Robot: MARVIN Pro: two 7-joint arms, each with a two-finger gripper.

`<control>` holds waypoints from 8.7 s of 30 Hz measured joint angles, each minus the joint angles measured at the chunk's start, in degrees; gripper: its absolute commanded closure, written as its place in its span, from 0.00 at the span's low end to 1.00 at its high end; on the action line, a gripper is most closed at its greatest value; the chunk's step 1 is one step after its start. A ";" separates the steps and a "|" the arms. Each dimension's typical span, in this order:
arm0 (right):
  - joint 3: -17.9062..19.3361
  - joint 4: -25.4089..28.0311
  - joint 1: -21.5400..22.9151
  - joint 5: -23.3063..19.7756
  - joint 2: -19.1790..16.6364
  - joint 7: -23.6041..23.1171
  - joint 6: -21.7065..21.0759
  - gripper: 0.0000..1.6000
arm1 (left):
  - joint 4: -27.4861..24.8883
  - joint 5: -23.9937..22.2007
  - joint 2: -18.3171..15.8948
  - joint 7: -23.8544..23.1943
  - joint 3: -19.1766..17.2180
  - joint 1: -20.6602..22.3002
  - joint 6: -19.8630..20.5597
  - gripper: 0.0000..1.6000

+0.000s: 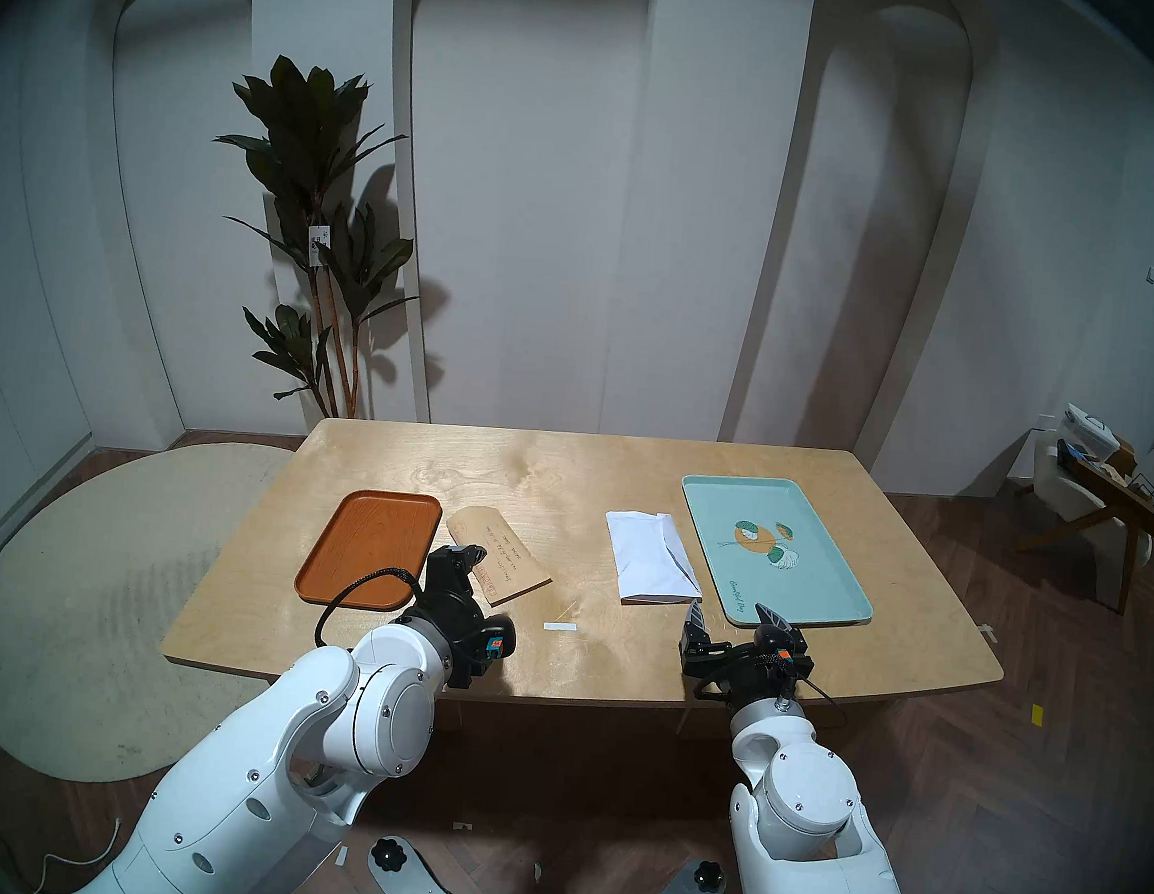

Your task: Sort the mail into the trays, one tray per recipient

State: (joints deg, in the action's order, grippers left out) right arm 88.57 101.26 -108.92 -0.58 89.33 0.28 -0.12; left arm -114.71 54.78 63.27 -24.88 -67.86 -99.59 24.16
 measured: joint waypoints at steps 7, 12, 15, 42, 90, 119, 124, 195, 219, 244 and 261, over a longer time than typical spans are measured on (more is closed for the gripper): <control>0.00 0.00 0.00 0.00 0.00 0.00 0.00 0.00 | 1.10 -0.12 1.11 0.90 0.27 0.54 -0.25 0.00; 0.00 0.00 0.00 0.00 0.00 0.00 0.00 0.00 | 1.75 -0.12 1.80 1.30 0.58 0.81 -0.35 0.00; 0.00 0.00 0.00 0.00 0.00 0.00 0.00 0.00 | 2.02 -0.12 2.06 1.34 0.76 0.89 -0.38 0.00; 0.00 0.01 0.00 0.00 0.00 0.01 -0.01 0.00 | 8.57 1.20 3.70 3.15 2.32 2.76 -1.81 0.00; 0.00 0.01 0.00 0.00 0.00 0.01 -0.01 0.00 | 19.97 2.31 7.30 7.26 2.44 10.40 -7.42 0.00; 0.00 0.01 0.00 0.00 0.00 0.01 -0.01 0.00 | 23.40 -0.31 5.38 2.03 0.11 14.56 -12.19 1.00; 0.00 0.01 0.00 0.00 0.00 0.01 -0.01 0.00 | 22.68 -1.21 4.42 1.02 -0.80 14.34 -12.87 1.00; 0.01 -0.03 0.01 0.00 0.00 -0.01 -0.01 0.00 | 29.17 5.05 0.39 23.88 -9.78 23.73 -24.67 1.00; 0.00 0.01 0.00 0.00 0.00 0.01 -0.02 0.00 | 23.98 2.12 -1.43 24.74 -12.98 14.96 -23.04 1.00; 0.00 0.01 0.00 0.00 0.00 0.01 -0.02 0.00 | 30.48 -0.18 -2.75 26.81 -12.96 15.26 -29.72 1.00; 0.00 0.01 0.00 0.00 0.00 0.01 -0.02 0.00 | 33.45 -1.74 -5.37 27.98 -13.13 15.73 -37.46 1.00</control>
State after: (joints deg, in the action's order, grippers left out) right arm 88.57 101.27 -108.92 -0.58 89.33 0.30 -0.14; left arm -81.26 53.04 57.90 3.10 -80.99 -83.86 -13.30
